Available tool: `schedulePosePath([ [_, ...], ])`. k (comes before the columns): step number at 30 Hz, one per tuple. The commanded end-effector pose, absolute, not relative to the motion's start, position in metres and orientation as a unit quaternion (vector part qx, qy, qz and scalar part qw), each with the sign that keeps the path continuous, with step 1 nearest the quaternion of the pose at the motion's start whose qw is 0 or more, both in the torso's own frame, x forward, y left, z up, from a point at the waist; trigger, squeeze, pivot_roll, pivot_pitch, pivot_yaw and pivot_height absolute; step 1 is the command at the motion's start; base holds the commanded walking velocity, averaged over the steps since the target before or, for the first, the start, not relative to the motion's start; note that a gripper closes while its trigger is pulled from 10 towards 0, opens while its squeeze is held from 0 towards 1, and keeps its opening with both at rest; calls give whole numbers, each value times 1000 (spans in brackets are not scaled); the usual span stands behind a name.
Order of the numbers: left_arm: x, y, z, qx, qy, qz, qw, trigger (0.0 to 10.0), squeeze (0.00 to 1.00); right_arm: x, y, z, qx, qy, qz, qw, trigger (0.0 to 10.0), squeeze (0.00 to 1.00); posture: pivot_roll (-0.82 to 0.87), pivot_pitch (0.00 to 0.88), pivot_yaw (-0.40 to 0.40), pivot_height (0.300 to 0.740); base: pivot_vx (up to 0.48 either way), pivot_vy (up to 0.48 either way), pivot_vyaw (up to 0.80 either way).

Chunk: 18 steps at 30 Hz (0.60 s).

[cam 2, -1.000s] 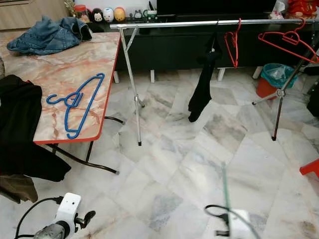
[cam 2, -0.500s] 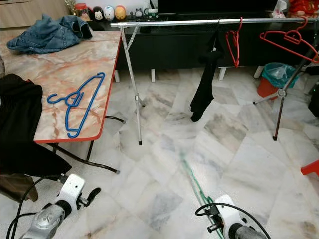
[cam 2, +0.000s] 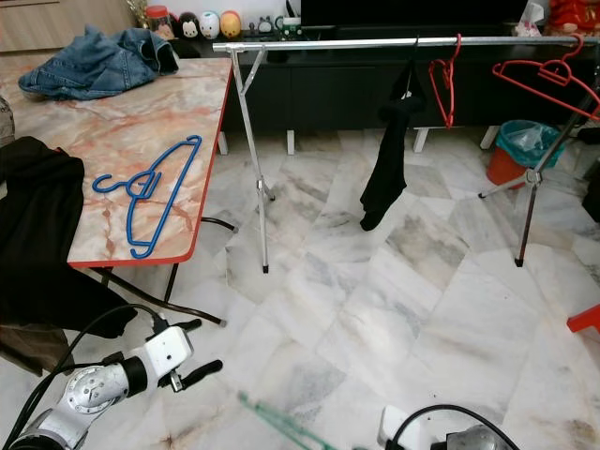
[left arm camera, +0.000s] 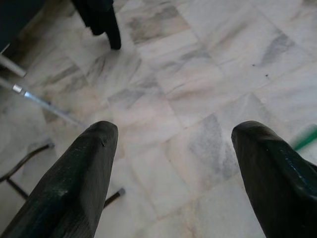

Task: Hang hanger

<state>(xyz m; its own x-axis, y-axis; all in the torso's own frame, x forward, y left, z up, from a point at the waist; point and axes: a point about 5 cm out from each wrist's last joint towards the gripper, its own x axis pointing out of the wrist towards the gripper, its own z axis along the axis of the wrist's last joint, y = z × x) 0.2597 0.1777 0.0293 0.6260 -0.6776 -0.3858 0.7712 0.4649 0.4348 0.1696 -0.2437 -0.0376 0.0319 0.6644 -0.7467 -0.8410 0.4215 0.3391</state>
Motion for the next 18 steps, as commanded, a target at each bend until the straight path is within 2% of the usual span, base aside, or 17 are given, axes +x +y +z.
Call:
schedulePosePath([
  [1,258,179,31,305,84,-439,841,10000,0,179,-244,-34,-123,434,514,730,10000,0,33,60,5,740,0,0,0],
  [5,258,177,33,305,82,-450,835,10000,0,189,-248,-28,-150,418,502,743,10000,0,34,60,3,740,0,0,0],
  [7,258,175,37,302,79,-461,831,10000,0,203,-256,-21,-226,398,467,757,10000,0,31,59,0,740,0,0,0],
  [8,258,174,39,300,78,-463,831,10000,0,205,-257,-21,-238,396,460,758,10000,0,31,59,0,740,0,0,0],
  [11,259,168,47,275,73,-486,826,10000,0,212,-258,-13,-253,378,472,755,10000,0,32,58,-2,740,0,0,0],
  [13,259,164,52,269,71,-509,815,10000,0,215,-255,-10,-247,373,495,745,10000,0,29,54,-4,740,0,0,0],
  [18,260,160,61,263,65,-523,808,10000,0,217,-252,-6,-229,372,524,731,10000,0,35,46,-9,740,0,0,0],
])
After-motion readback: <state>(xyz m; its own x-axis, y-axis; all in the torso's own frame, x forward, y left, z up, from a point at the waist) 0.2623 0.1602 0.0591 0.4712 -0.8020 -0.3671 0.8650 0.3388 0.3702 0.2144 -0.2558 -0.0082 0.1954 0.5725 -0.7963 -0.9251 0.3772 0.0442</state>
